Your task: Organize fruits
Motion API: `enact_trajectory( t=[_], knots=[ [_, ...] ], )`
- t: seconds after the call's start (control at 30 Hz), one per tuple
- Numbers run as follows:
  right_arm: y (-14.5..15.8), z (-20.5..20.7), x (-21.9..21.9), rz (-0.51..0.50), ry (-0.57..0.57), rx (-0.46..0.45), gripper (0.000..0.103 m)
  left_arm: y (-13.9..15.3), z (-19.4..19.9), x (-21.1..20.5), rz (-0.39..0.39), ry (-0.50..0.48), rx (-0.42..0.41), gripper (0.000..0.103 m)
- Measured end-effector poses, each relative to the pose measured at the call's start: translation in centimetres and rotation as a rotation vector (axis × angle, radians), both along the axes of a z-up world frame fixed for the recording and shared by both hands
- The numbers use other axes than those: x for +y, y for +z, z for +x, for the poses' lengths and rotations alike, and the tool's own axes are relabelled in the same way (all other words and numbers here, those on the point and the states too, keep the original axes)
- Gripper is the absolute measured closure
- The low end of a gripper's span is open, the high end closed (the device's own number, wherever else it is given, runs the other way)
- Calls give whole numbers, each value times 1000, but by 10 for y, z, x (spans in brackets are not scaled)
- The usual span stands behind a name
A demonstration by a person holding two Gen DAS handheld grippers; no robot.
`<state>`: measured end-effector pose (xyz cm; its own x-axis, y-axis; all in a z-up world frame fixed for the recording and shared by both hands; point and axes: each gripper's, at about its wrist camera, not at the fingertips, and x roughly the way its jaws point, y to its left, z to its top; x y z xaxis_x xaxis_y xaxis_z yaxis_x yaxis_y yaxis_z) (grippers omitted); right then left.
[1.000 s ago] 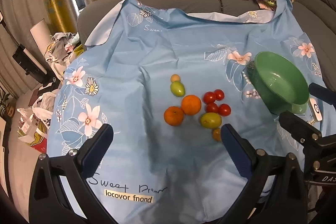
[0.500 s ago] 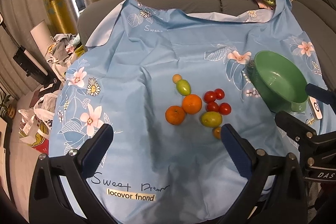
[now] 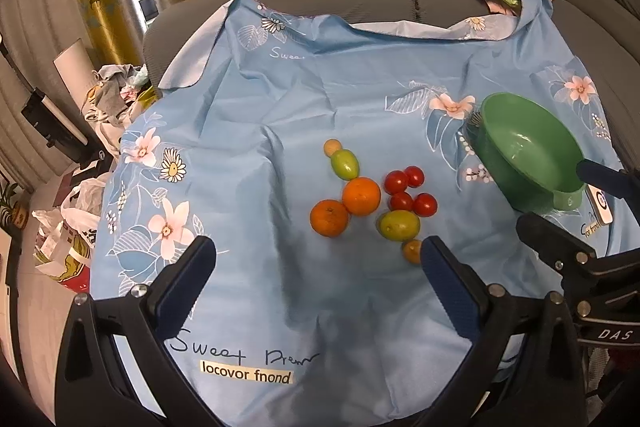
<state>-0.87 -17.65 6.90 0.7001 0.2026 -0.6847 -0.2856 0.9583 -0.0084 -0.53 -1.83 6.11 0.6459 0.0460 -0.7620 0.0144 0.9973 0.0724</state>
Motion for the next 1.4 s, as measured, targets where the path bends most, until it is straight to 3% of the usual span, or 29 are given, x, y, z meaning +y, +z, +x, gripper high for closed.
enact_trajectory(
  t=[1.07,1.4],
  knots=[
    [-4,2,-1,-6,-1,15,2,-11,2,1,-8,-10,22,1],
    [-18,12,3,13,30,58,2,-28,9,9,-75,-41,39,1]
  ],
)
